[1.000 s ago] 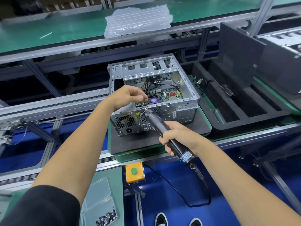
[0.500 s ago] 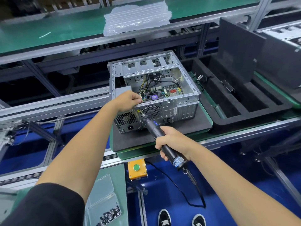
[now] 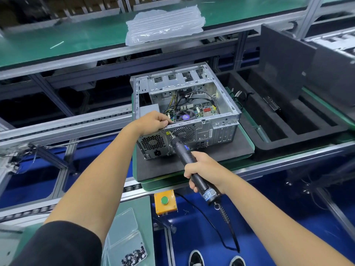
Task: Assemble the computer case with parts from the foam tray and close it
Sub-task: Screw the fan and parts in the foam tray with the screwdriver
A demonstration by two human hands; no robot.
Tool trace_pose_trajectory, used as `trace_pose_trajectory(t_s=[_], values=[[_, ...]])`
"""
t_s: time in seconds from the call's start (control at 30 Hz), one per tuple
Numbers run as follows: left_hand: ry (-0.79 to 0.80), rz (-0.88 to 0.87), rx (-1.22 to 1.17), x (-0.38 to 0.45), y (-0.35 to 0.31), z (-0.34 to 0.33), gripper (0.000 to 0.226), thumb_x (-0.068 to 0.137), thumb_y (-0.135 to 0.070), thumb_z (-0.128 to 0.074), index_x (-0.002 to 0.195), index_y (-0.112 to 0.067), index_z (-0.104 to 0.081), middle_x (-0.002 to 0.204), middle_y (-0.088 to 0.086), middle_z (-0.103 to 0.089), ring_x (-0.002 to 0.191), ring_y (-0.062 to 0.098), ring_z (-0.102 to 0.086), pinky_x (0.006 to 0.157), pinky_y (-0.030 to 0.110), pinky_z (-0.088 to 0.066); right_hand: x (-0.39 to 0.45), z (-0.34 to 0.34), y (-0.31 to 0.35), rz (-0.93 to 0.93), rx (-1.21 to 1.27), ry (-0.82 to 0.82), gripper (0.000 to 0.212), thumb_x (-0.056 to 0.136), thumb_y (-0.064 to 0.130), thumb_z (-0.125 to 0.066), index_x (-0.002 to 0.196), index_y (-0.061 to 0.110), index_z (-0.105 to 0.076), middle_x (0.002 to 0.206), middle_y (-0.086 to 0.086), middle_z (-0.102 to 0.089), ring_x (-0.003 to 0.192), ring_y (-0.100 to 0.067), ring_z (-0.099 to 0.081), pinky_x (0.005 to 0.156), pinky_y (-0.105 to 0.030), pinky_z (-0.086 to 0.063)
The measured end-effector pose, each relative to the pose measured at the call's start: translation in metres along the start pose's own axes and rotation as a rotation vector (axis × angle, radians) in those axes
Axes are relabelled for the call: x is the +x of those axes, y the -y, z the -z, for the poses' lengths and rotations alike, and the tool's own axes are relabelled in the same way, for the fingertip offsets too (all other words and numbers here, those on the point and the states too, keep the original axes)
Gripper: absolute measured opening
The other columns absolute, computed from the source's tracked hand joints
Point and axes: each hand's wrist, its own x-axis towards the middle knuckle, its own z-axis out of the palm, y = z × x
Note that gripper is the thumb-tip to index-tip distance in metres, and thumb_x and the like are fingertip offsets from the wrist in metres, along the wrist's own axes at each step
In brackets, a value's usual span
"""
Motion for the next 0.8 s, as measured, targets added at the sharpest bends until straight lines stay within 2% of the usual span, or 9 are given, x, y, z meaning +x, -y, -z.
trace_pose_trajectory(t_s=[0.07,0.17,0.23,0.37,0.4,0.5,0.6,0.67,0.8], values=[[0.007,0.005,-0.014,0.001,0.002,0.000,0.024,0.098,-0.017,-0.046,0.101,-0.028,-0.068,0.084,0.008,-0.058,0.078,0.016,-0.047,0.076,0.030,-0.037,-0.001,-0.010,-0.001,0.003,-0.003,-0.030,0.038,0.080,0.000,-0.060,0.114,0.010,-0.044,0.070,-0.008,-0.052,0.049,-0.020,-0.055,0.047,-0.030,-0.048],[0.003,0.007,-0.021,0.001,0.002,0.000,0.024,0.097,-0.017,-0.048,0.097,-0.032,-0.067,0.086,0.008,-0.056,0.080,0.016,-0.046,0.076,0.031,-0.036,0.001,-0.033,-0.004,0.013,0.025,-0.106,0.044,0.079,0.004,-0.063,0.117,0.008,-0.043,0.077,-0.012,-0.052,0.050,-0.023,-0.057,0.049,-0.033,-0.050],[-0.006,0.015,-0.028,0.001,0.001,0.001,0.026,0.096,-0.016,-0.049,0.091,-0.035,-0.067,0.082,0.008,-0.056,0.078,0.016,-0.045,0.074,0.030,-0.036,0.006,-0.048,-0.006,0.030,0.047,-0.161,0.041,0.076,0.008,-0.065,0.110,0.007,-0.044,0.082,-0.014,-0.052,0.052,-0.025,-0.057,0.052,-0.036,-0.052],[-0.015,0.034,-0.032,-0.002,-0.002,0.001,0.028,0.095,-0.016,-0.050,0.086,-0.037,-0.067,0.082,0.008,-0.058,0.078,0.016,-0.046,0.072,0.029,-0.036,0.011,-0.059,-0.008,0.058,-0.035,-0.242,0.039,0.069,0.019,-0.066,0.102,0.014,-0.047,0.094,-0.015,-0.056,0.083,-0.032,-0.059,0.084,-0.055,-0.054],[-0.017,0.038,-0.037,-0.002,-0.003,0.001,0.028,0.095,-0.016,-0.050,0.087,-0.036,-0.067,0.085,0.009,-0.060,0.080,0.016,-0.047,0.074,0.030,-0.037,0.011,-0.059,-0.008,0.058,-0.048,-0.249,0.039,0.070,0.019,-0.066,0.103,0.014,-0.047,0.095,-0.015,-0.056,0.083,-0.032,-0.059,0.085,-0.055,-0.054],[-0.025,0.047,-0.048,-0.002,-0.003,-0.001,0.025,0.094,-0.013,-0.050,0.091,-0.028,-0.070,0.081,0.010,-0.060,0.076,0.017,-0.046,0.073,0.029,-0.037,0.007,-0.056,-0.007,0.053,-0.059,-0.252,0.037,0.077,0.012,-0.067,0.108,0.008,-0.047,0.093,-0.014,-0.054,0.067,-0.029,-0.060,0.065,-0.044,-0.055],[-0.053,0.052,-0.056,-0.002,-0.004,-0.003,0.024,0.094,-0.011,-0.050,0.102,-0.015,-0.072,0.070,0.001,-0.059,0.069,0.018,-0.046,0.069,0.027,-0.039,0.004,-0.052,-0.003,0.044,-0.043,-0.231,0.039,0.079,0.008,-0.066,0.111,0.007,-0.045,0.089,-0.014,-0.052,0.048,-0.023,-0.058,0.050,-0.034,-0.052],[-0.062,0.050,-0.058,-0.002,-0.005,-0.004,0.024,0.094,-0.010,-0.049,0.101,-0.014,-0.072,0.073,-0.001,-0.061,0.070,0.017,-0.047,0.071,0.026,-0.039,0.003,-0.049,-0.002,0.038,-0.040,-0.215,0.039,0.079,0.006,-0.065,0.112,0.008,-0.044,0.088,-0.014,-0.050,0.042,-0.020,-0.056,0.046,-0.031,-0.050],[-0.057,0.055,-0.068,-0.003,-0.007,-0.005,0.024,0.094,-0.009,-0.049,0.094,-0.021,-0.070,0.082,0.013,-0.059,0.076,0.018,-0.046,0.073,0.029,-0.038,0.003,-0.045,-0.001,0.030,-0.056,-0.211,0.039,0.079,0.006,-0.065,0.111,0.009,-0.043,0.088,-0.015,-0.051,0.045,-0.023,-0.056,0.049,-0.035,-0.050]])
